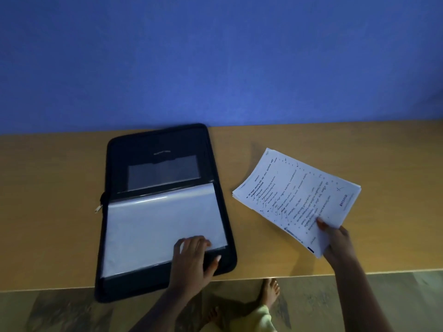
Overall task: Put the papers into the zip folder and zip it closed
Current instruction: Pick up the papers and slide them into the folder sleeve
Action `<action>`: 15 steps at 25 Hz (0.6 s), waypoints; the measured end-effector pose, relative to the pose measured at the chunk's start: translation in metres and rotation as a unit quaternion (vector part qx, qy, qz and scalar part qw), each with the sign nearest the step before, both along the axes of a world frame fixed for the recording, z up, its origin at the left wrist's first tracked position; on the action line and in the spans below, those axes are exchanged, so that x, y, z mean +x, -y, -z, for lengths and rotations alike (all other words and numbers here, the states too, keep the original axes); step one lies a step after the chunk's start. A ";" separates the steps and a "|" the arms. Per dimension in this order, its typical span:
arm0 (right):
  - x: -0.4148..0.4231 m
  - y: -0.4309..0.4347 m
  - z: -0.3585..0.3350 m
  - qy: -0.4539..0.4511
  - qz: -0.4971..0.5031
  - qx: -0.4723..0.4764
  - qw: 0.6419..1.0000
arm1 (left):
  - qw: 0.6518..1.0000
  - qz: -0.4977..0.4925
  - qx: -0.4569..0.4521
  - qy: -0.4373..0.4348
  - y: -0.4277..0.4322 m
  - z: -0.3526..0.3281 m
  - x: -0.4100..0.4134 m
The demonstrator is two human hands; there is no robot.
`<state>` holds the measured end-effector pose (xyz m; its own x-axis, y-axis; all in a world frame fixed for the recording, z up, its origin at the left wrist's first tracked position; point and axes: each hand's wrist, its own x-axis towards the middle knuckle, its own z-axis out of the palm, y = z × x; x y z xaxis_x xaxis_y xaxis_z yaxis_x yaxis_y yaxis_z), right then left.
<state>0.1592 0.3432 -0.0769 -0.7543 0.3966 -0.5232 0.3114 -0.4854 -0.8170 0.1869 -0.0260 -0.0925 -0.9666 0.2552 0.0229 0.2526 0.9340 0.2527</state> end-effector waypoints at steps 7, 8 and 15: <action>0.020 0.001 -0.008 -0.008 0.029 -0.003 1.000 | 0.983 -0.133 -0.039 0.123 -0.042 -0.012 -0.028; 0.021 -0.003 -0.009 -0.011 0.027 -0.005 1.000 | 0.986 -0.121 -0.023 0.112 -0.042 -0.012 -0.029; 0.022 -0.021 -0.013 -0.022 0.009 -0.038 0.999 | 0.966 -0.219 0.047 0.127 -0.057 -0.040 -0.031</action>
